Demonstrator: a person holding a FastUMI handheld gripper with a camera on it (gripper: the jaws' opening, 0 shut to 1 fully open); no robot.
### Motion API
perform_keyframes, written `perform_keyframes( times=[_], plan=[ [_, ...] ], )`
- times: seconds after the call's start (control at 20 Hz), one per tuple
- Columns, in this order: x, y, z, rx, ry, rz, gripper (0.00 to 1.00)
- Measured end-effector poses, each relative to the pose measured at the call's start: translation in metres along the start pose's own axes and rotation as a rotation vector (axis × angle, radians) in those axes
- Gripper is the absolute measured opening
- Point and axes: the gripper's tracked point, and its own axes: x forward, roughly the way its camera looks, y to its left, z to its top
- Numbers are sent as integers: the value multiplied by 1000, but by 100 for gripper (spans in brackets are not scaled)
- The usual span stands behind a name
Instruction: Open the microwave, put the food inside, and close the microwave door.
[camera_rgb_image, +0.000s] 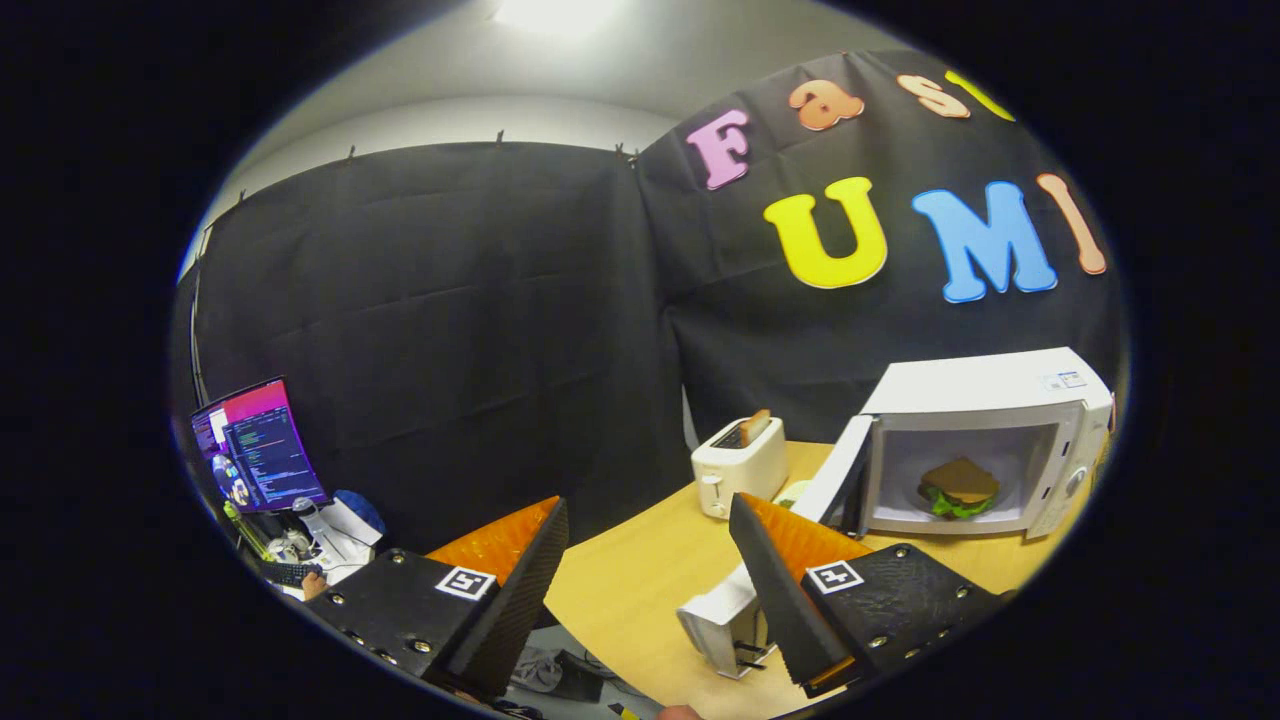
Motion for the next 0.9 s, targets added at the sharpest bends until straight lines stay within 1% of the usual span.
perform_keyframes(
  times=[0.2,0.45,0.7,0.85,0.9],
  plan=[
    [12,32,-21,-18,54,83,98],
    [25,52,-61,-26,138,142,98],
    [35,47,-108,-6,225,135,97],
    [44,35,-131,3,258,100,97],
    [48,30,-135,0,259,81,95]
  ],
)
